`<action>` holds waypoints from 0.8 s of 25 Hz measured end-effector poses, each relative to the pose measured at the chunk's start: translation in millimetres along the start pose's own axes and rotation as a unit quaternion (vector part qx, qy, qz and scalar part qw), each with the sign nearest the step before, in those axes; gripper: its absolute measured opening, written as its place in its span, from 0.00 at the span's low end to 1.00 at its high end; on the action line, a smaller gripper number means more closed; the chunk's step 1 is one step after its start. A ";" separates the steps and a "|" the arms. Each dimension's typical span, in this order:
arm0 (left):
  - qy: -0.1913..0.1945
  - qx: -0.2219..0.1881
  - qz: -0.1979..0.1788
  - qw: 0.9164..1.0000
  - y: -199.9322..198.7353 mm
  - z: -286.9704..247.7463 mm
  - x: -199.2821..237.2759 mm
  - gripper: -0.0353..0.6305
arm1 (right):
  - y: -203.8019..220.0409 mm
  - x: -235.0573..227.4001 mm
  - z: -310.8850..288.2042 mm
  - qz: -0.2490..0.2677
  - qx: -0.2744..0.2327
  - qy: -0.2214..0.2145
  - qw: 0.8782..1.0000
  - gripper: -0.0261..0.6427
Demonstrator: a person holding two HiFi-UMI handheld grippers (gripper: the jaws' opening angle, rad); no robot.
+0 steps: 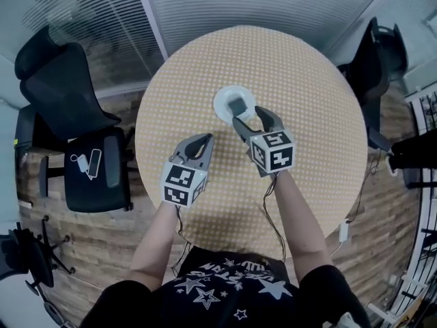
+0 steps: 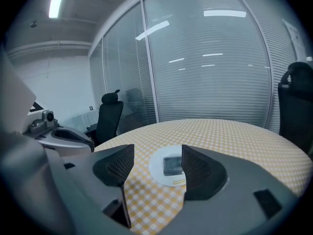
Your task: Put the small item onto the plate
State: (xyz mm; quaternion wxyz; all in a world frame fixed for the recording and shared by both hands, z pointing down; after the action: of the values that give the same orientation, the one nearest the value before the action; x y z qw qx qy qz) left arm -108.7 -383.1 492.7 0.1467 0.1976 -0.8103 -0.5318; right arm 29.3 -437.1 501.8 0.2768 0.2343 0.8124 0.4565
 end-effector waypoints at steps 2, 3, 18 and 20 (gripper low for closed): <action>-0.002 -0.009 -0.002 1.000 -6.0 12.9 -10.3 0.06 | -3.1 12.1 13.8 0.009 -0.009 -0.004 1.000 0.51; -0.003 -0.013 -0.004 1.000 -9.1 18.6 -15.4 0.06 | -4.5 17.1 20.2 0.012 -0.015 -0.008 1.000 0.51; -0.028 -0.044 -0.017 0.998 -14.2 99.7 -77.7 0.06 | 4.1 65.5 116.9 0.036 -0.091 0.014 0.995 0.13; -0.029 -0.046 -0.018 0.998 -12.4 110.2 -92.8 0.06 | 7.8 72.5 132.2 0.043 -0.093 0.007 0.995 0.12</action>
State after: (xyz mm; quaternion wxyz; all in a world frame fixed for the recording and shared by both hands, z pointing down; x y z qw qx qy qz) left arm -74.4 -254.7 435.6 0.1219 0.1899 -0.7851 -0.5767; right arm 64.6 -306.6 434.7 0.2718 0.2392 0.7575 0.5433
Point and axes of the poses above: the fingertips, and each gripper's own axes: z backward along the fingers, x to its left, y out of its underside, the point moved 4 cm from there along z, backward along the fingers, and after that the axes turned 15 degrees about -y, right-handed, at the moved point
